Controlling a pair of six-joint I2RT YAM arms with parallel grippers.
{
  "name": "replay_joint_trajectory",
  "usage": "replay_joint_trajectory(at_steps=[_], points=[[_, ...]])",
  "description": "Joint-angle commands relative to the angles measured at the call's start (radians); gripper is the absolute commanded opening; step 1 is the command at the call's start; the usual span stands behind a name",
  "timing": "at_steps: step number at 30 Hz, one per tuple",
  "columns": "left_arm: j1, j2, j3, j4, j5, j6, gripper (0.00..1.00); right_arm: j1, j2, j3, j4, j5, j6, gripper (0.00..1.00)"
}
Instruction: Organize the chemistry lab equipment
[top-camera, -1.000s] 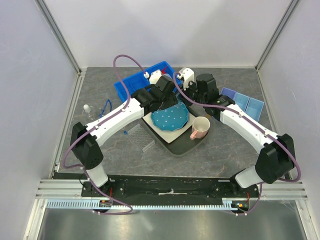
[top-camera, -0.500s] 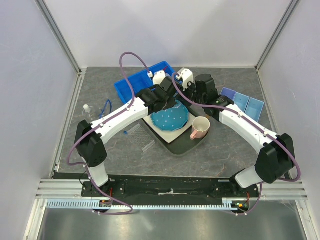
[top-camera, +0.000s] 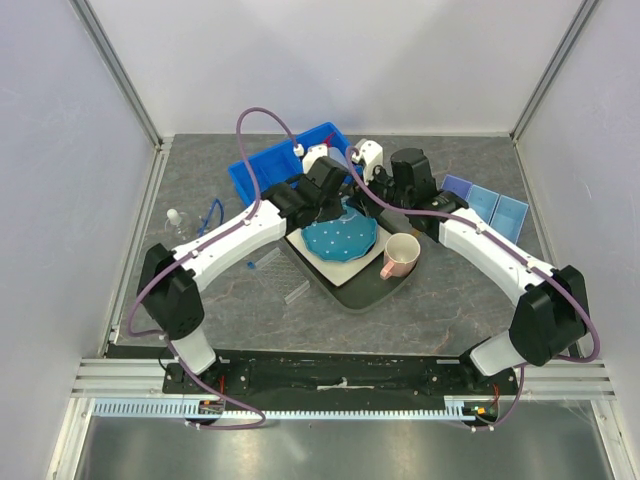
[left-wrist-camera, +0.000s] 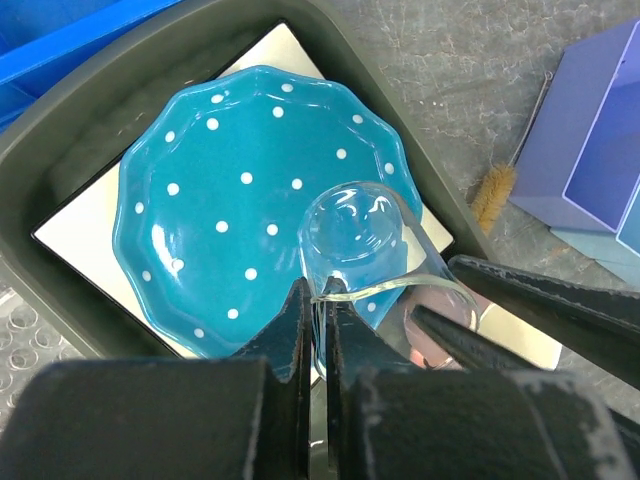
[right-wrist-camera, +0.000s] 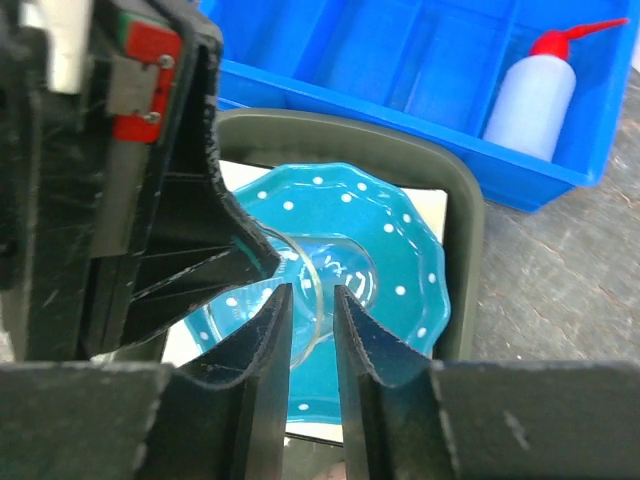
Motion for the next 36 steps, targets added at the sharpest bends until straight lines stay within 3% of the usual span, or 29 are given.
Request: replay_joint_trajectory(at_steps=[1,9,16,23,36], points=[[0.033,-0.086,-0.070,0.166,0.073,0.075,0.02,0.015,-0.008,0.001,0.026,-0.132,0.006,0.32],[0.075,-0.146,-0.141,0.195,0.113,0.108,0.02,0.015,-0.024,0.001,0.021,-0.203,0.012,0.47],[0.113,-0.185,-0.197,0.219,0.146,0.096,0.02,0.015,-0.051,-0.003,0.015,-0.264,-0.015,0.73],[0.147,-0.214,-0.240,0.225,0.166,0.102,0.02,0.009,-0.099,-0.008,0.001,-0.310,-0.055,0.84],[0.420,-0.189,-0.178,0.236,0.336,0.225,0.02,-0.051,-0.134,-0.043,0.020,-0.369,-0.093,0.98]])
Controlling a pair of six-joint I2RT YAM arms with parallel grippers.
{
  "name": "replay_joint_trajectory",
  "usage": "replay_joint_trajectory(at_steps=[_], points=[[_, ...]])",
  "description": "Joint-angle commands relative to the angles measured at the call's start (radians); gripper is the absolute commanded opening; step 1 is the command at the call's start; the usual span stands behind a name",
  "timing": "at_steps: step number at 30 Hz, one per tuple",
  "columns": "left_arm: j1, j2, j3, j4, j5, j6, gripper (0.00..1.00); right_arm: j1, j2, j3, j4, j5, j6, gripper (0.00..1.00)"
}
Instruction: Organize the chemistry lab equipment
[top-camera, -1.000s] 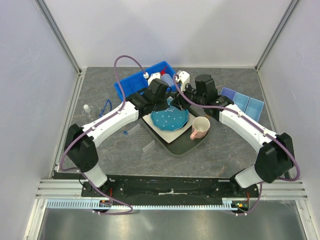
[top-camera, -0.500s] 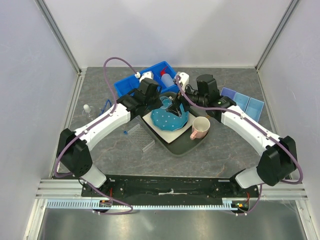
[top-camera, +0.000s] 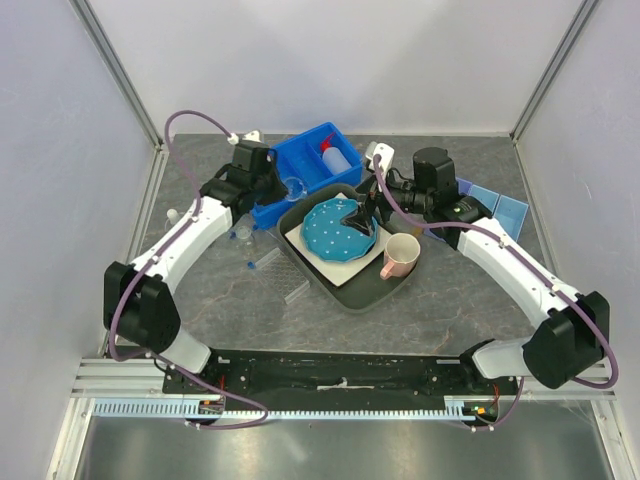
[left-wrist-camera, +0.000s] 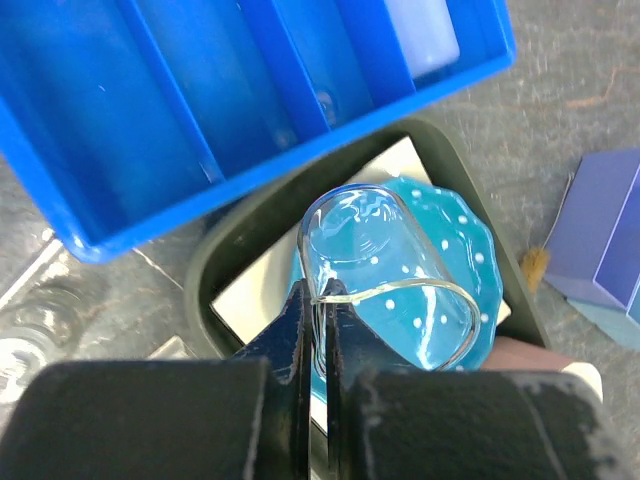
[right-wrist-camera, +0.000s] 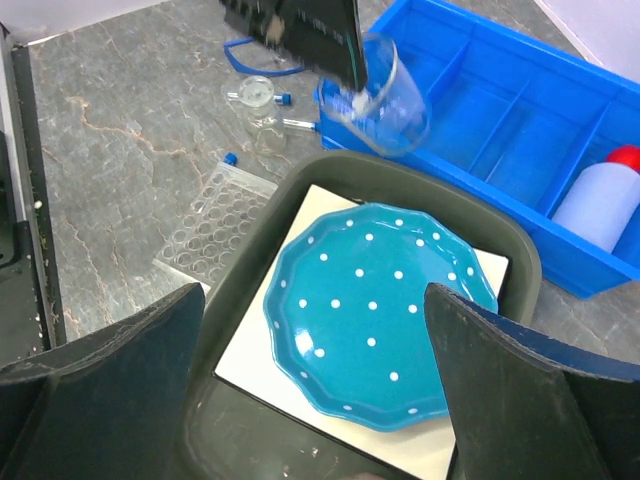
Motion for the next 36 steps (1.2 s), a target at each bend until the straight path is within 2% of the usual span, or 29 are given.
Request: replay_joint_trajectory(at_steps=[1,7,11,21,30,36], points=[[0.075,0.026,0.081,0.051,0.087,0.085,0.02,-0.012,-0.001,-0.013,0.024,-0.027,-0.029,0.98],[0.187,0.169,0.202,0.051,0.179,0.134,0.02,-0.023,0.014,-0.018,0.026,-0.010,-0.039,0.98],[0.232,0.330,0.328,0.031,0.231,0.142,0.02,-0.035,0.025,-0.022,0.026,0.001,-0.047,0.98],[0.243,0.600,0.570,-0.079,0.222,0.201,0.02,-0.043,0.062,-0.021,0.018,0.018,-0.068,0.98],[0.244,0.717,0.725,-0.207,0.193,0.255,0.04,-0.052,0.080,-0.019,0.012,0.029,-0.075,0.98],[0.249,0.737,0.748,-0.230,0.248,0.287,0.27,-0.063,0.077,-0.019,0.012,0.032,-0.075,0.98]])
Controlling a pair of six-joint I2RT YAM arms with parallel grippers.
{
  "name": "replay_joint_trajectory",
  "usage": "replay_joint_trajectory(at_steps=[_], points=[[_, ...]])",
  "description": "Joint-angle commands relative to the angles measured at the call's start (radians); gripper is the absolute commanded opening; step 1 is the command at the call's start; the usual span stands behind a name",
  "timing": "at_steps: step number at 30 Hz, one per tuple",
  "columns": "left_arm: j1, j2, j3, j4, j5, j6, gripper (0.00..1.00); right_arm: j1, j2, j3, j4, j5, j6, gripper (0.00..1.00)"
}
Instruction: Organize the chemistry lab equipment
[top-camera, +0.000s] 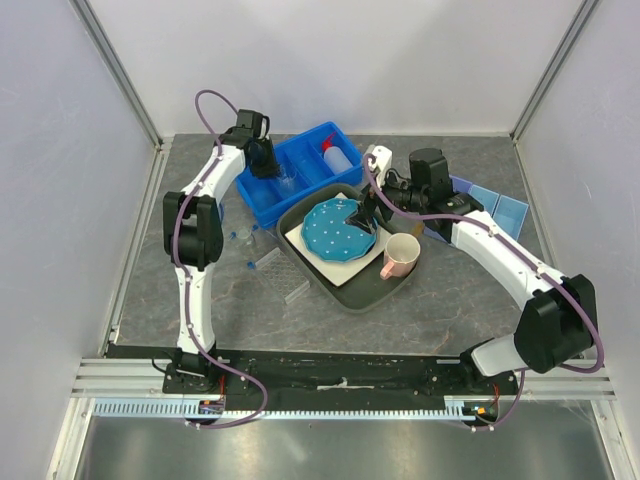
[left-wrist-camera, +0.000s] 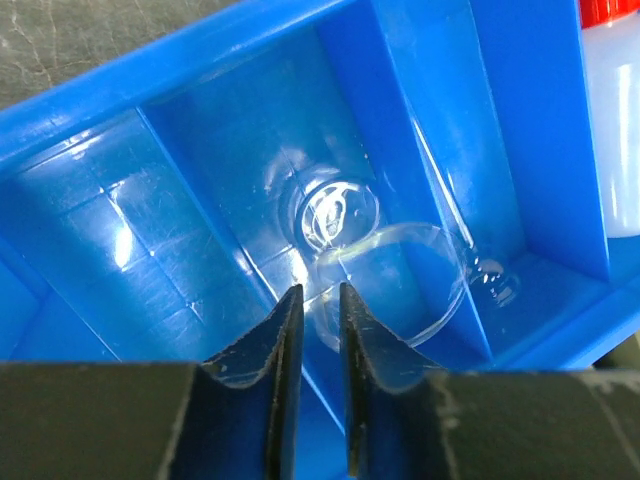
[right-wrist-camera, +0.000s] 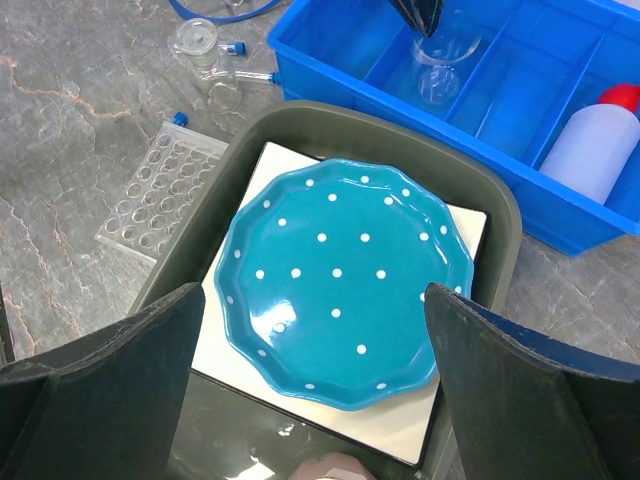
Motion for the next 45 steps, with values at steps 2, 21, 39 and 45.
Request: replay_joint_trajectory(at_steps=[2,21,39,45], points=[[0.007,0.006,0.064,-0.032,0.041,0.061,0.33,-0.019,-0.006,0.001,0.013,-0.003,-0.014,0.98],[0.008,-0.670,-0.469,0.345,0.085,0.113,0.62,-0.246,-0.002,0.024,0.000,0.034,0.011,0.98],[0.019,-1.500,-1.162,0.243,0.034,0.294,0.85,-0.292,0.073,0.090,-0.125,0.048,-0.089,0.98],[0.019,-1.563,-1.219,0.233,0.114,0.334,0.85,-0.292,0.075,0.085,-0.137,0.043,-0.147,0.98]])
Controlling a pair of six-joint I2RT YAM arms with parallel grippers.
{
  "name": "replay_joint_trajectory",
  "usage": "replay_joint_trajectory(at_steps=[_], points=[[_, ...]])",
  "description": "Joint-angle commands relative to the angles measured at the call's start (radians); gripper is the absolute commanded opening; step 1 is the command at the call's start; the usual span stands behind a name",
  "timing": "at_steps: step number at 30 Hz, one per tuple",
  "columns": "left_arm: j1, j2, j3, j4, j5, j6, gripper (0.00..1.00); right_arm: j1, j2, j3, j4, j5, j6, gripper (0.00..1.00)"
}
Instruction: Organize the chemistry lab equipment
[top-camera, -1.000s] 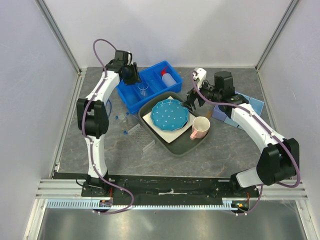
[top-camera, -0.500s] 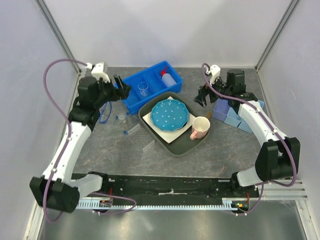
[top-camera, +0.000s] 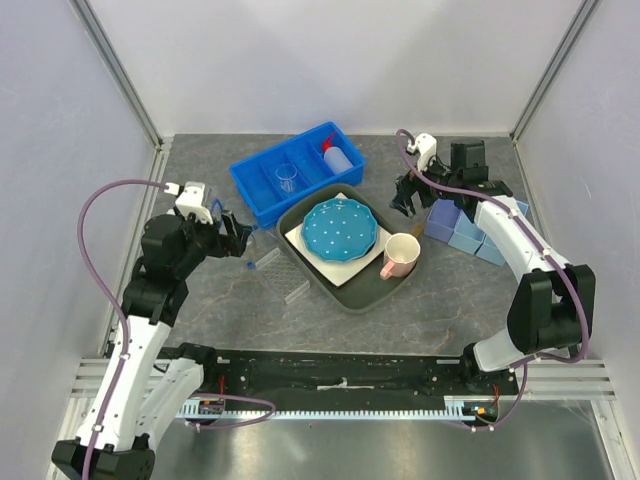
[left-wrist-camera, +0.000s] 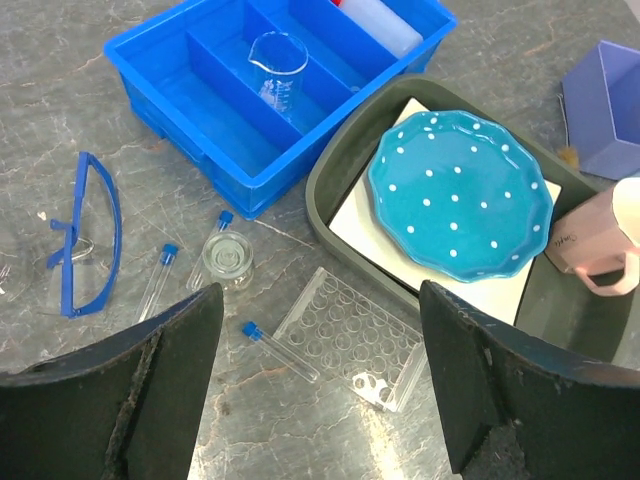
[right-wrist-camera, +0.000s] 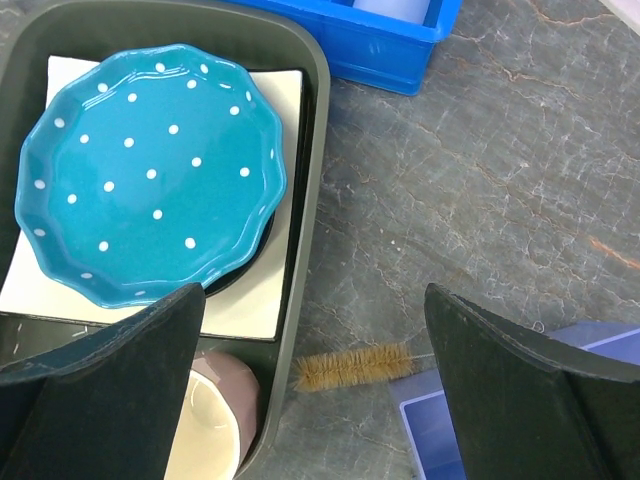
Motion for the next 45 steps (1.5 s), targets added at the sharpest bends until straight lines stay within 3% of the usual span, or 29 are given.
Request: replay_joint_trajectory(at_steps=[1,5,9,10,12,13,14,18,19,23,25,34,45], points=[[0.004,-0.035,-0.044,0.003,0.058,0.084,0.85,-0.009,0.001,0.032,-0.004,-0.017,-0.065,0.98],[0.004,-0.070,-0.086,0.002,0.040,0.099,0.84,-0.037,-0.003,0.007,-0.002,-0.058,-0.156,0.98],[0.004,-0.133,-0.131,0.011,0.040,0.113,0.84,-0.057,-0.019,-0.011,-0.025,-0.104,-0.387,0.98],[0.004,-0.151,-0.156,0.016,0.038,0.115,0.84,-0.062,-0.024,-0.006,-0.054,-0.109,-0.558,0.98],[0.004,-0.208,-0.182,0.038,0.032,0.106,0.84,-0.062,-0.027,0.006,-0.166,-0.071,-0.773,0.98],[0.004,-0.228,-0.200,0.048,0.038,0.104,0.85,-0.060,-0.007,0.038,-0.220,-0.042,-0.993,0.98],[0.004,-0.245,-0.207,0.054,0.038,0.104,0.85,-0.060,0.013,0.067,-0.355,0.018,-1.091,0.98],[0.004,-0.322,-0.233,0.071,0.018,0.103,0.86,-0.083,0.164,0.326,-0.657,0.133,-1.362,0.98],[0.004,-0.333,-0.234,0.071,0.014,0.104,0.86,-0.089,0.230,0.374,-0.831,0.133,-1.520,0.98],[0.004,-0.362,-0.244,0.083,0.006,0.106,0.88,-0.094,0.345,0.523,-1.025,0.077,-1.677,0.98],[0.004,-0.368,-0.247,0.088,0.012,0.109,0.88,-0.089,0.398,0.560,-1.094,0.063,-1.733,0.97],[0.004,-0.382,-0.247,0.086,0.017,0.109,0.88,-0.042,0.479,0.534,-1.101,0.027,-1.704,0.94],[0.004,-0.382,-0.250,0.091,0.026,0.110,0.88,-0.026,0.553,0.466,-0.927,0.078,-1.581,0.85]])
